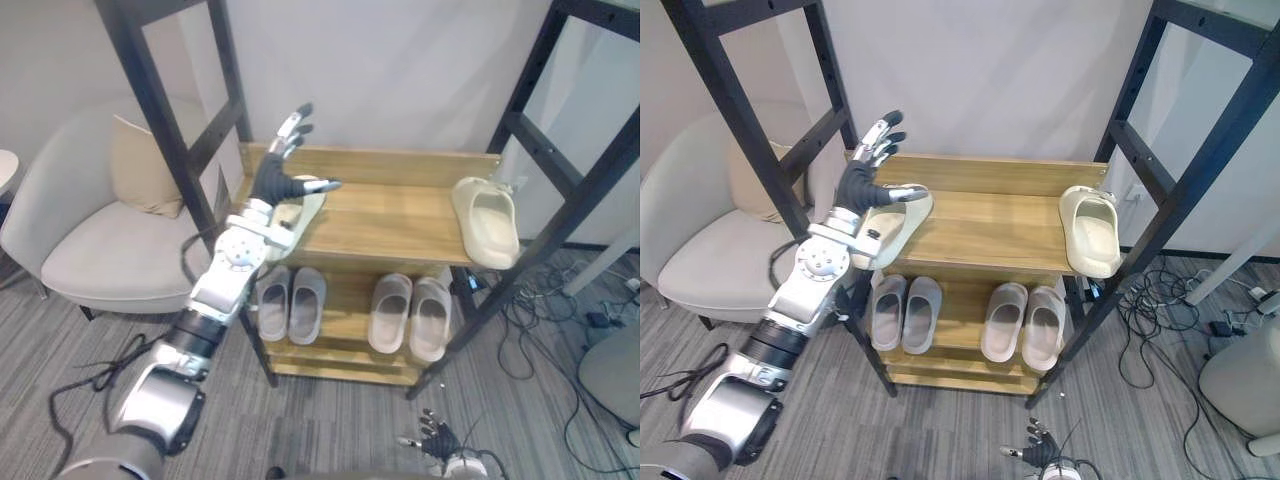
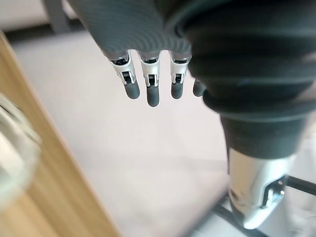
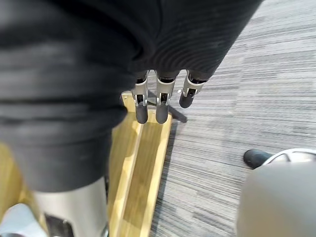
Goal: Organize the slippers on the shoe rack
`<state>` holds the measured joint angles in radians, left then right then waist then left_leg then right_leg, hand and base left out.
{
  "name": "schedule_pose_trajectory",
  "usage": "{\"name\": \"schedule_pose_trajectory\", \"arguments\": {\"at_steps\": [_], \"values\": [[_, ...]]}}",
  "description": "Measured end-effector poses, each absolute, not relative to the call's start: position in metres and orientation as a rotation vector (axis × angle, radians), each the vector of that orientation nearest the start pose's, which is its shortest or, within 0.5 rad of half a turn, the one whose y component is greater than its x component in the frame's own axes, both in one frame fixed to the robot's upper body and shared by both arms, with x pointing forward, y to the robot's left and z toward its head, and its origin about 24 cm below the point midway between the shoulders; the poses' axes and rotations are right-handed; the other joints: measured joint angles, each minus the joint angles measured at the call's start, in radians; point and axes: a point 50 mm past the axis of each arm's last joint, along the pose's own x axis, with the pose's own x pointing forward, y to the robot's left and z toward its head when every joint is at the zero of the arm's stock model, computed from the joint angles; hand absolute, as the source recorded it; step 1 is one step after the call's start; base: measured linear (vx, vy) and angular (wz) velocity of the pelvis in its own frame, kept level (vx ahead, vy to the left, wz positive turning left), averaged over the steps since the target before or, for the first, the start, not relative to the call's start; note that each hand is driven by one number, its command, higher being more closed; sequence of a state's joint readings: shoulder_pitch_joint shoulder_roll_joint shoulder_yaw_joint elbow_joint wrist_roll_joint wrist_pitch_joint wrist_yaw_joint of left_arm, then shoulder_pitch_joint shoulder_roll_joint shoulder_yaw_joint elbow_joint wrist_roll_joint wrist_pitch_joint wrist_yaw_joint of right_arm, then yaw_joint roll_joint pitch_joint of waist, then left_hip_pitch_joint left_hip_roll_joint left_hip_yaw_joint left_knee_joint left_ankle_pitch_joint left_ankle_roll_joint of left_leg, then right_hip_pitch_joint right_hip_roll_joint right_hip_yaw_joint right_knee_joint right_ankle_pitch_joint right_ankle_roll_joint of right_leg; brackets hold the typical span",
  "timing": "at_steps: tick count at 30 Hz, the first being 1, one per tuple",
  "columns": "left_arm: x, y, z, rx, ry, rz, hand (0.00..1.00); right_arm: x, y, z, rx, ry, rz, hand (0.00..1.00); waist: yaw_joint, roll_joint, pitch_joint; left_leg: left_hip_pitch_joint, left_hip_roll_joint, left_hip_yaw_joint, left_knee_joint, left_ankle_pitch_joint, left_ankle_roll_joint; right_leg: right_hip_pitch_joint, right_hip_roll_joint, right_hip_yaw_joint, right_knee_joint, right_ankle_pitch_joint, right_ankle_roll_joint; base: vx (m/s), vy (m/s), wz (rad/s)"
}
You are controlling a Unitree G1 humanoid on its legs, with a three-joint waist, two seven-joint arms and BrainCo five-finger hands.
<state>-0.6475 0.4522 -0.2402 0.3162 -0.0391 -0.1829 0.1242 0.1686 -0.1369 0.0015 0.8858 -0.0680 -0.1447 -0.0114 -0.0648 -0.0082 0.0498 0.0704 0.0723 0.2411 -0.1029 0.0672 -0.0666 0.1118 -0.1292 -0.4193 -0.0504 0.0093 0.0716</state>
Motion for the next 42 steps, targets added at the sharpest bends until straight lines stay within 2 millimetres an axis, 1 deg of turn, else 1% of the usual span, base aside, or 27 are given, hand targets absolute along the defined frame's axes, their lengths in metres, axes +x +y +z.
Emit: {"name": "schedule_pose_trajectory", "arguments": {"at_steps": [2,4,9,11,14,16,18,21,23,28,35,38,42], "values": [[0.353,0.167,0.179,0.491,-0.475,-0.082,0.00,0.105,-0.204,-0.144,-0.181,0.909,-0.054,0.00,-0.001,0.000,0.000,0.000,-0.001,-0.001,0.000,0.000,-0.001,0.005,0.002,-0.001,-0.011,0.005,0.000,0.05,-0.008,0.00],[0.356,0.182,0.175,0.551,-0.433,-0.043,0.00,0.104,-0.204,-0.144,-0.180,0.911,-0.053,0.00,-0.002,0.000,0.000,0.001,-0.002,-0.005,0.000,-0.001,-0.001,0.011,0.004,-0.002,-0.021,0.006,-0.001,0.04,-0.013,0.00],[0.361,0.198,0.170,0.637,-0.365,-0.016,0.00,0.104,-0.203,-0.144,-0.176,0.911,-0.046,0.00,-0.003,0.003,0.003,0.001,-0.001,-0.005,0.000,-0.002,-0.003,0.011,0.005,-0.001,-0.024,0.005,-0.002,0.00,0.000,0.00],[0.362,0.201,0.169,0.650,-0.351,-0.016,0.00,0.104,-0.203,-0.145,-0.175,0.912,-0.047,0.00,-0.004,0.004,0.005,0.001,0.000,-0.005,0.000,-0.003,-0.004,0.011,0.005,0.001,-0.023,0.005,-0.002,-0.02,0.004,-0.01],[0.368,0.203,0.176,0.694,-0.349,-0.005,0.00,0.105,-0.204,-0.144,-0.175,0.904,-0.046,0.00,-0.004,0.004,0.020,0.000,0.001,-0.002,0.000,-0.004,-0.005,0.003,0.006,0.009,-0.022,0.004,-0.006,-0.05,0.011,-0.08],[0.370,0.211,0.182,0.746,-0.346,0.016,0.00,0.105,-0.204,-0.143,-0.175,0.902,-0.044,0.00,-0.008,0.005,0.030,-0.002,0.004,0.006,0.000,-0.005,-0.006,-0.007,0.007,0.018,-0.019,0.002,-0.011,-0.04,0.007,-0.14],[0.372,0.217,0.183,0.791,-0.329,0.036,0.00,0.099,-0.206,-0.145,-0.171,0.919,-0.047,0.00,-0.014,0.005,0.034,-0.003,0.005,0.012,0.000,-0.008,-0.011,-0.012,0.007,0.023,-0.018,0.002,-0.011,-0.02,0.002,-0.11],[0.373,0.221,0.184,0.821,-0.313,0.048,0.00,0.089,-0.209,-0.146,-0.171,0.944,-0.052,0.00,-0.021,0.007,0.036,-0.006,0.006,0.017,0.000,-0.013,-0.015,-0.017,0.009,0.032,-0.019,0.002,-0.009,0.02,-0.002,-0.05],[0.373,0.220,0.184,0.842,-0.315,0.049,0.00,0.087,-0.210,-0.147,-0.167,0.948,-0.059,0.00,-0.020,0.009,0.037,-0.009,0.007,0.020,0.000,-0.013,-0.015,-0.023,0.010,0.038,-0.019,0.005,-0.005,0.03,-0.006,-0.06],[0.376,0.224,0.181,0.888,-0.287,0.054,0.00,0.087,-0.216,-0.146,-0.149,0.945,-0.087,0.00,-0.019,0.026,0.047,-0.015,0.011,0.027,0.000,-0.013,-0.015,-0.039,0.012,0.049,-0.009,0.006,-0.007,-0.02,-0.002,-0.05],[0.381,0.234,0.186,0.959,-0.250,0.084,0.00,0.086,-0.217,-0.146,-0.145,0.946,-0.094,0.00,-0.020,0.030,0.056,-0.037,0.015,0.054,0.000,-0.014,-0.019,-0.085,0.012,0.077,0.003,0.006,-0.014,-0.07,0.011,-0.13],[0.383,0.239,0.185,0.988,-0.218,0.087,0.00,0.078,-0.217,-0.147,-0.132,0.961,-0.105,0.00,-0.025,0.030,0.061,-0.038,0.016,0.057,-0.001,-0.014,-0.020,-0.095,0.012,0.087,0.012,0.006,-0.014,-0.06,0.003,-0.07],[0.383,0.239,0.187,1.009,-0.219,0.090,0.00,0.079,-0.215,-0.146,-0.122,0.952,-0.109,0.00,-0.026,0.031,0.065,-0.048,0.017,0.060,-0.005,-0.014,-0.020,-0.110,0.011,0.096,0.016,0.006,-0.014,-0.03,0.002,-0.02]]}}
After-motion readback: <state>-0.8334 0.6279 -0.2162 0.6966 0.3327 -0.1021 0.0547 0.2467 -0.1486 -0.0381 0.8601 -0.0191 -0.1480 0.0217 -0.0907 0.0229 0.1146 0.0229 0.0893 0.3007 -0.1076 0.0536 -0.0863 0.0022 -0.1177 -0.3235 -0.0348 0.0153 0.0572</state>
